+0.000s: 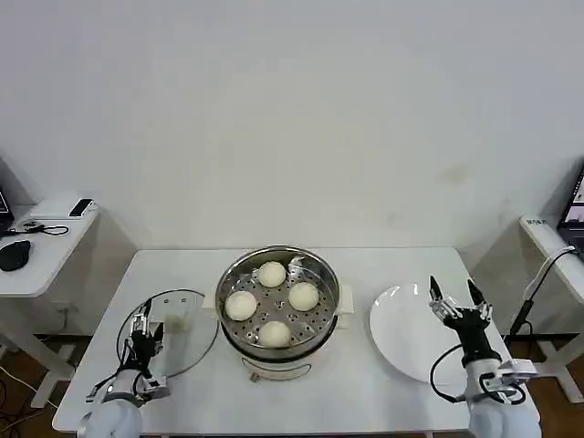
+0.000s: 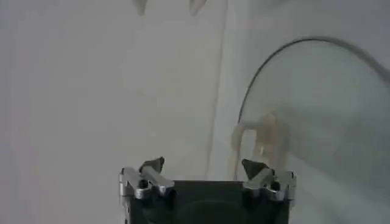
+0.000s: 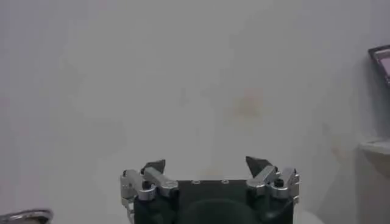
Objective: Take steamed baozi put them in steamer then cover it.
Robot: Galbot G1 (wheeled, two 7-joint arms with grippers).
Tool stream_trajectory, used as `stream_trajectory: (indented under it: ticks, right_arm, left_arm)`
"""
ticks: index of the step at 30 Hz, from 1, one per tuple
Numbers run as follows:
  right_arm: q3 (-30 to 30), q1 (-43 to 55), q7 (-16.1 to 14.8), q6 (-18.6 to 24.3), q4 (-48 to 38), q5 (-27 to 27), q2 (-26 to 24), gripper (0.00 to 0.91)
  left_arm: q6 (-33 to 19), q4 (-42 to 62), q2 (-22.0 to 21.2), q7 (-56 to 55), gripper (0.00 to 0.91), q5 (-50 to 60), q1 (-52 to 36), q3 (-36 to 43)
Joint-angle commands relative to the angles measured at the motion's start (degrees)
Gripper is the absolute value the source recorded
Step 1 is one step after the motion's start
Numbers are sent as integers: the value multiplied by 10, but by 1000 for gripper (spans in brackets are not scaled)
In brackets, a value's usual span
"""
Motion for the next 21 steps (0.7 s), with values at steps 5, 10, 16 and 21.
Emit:
stream_trajectory:
  ticks: [5, 10, 16, 21]
  right_arm:
    - [7, -6, -1, 2, 1, -1, 4, 907]
    - [9, -10, -1, 4, 3, -2, 6, 907]
    - [10, -13, -1, 6, 2, -4, 10, 907]
    - [9, -14, -1, 6, 1, -7, 11, 907]
  left_arm:
    - [-2, 26, 1, 0, 907, 7, -26, 7]
    - [-2, 35, -2, -9, 907, 6, -37, 9]
    - [-2, 50, -4, -19, 907, 6, -50, 12]
    - [-2, 68, -6, -34, 907, 4, -55, 17]
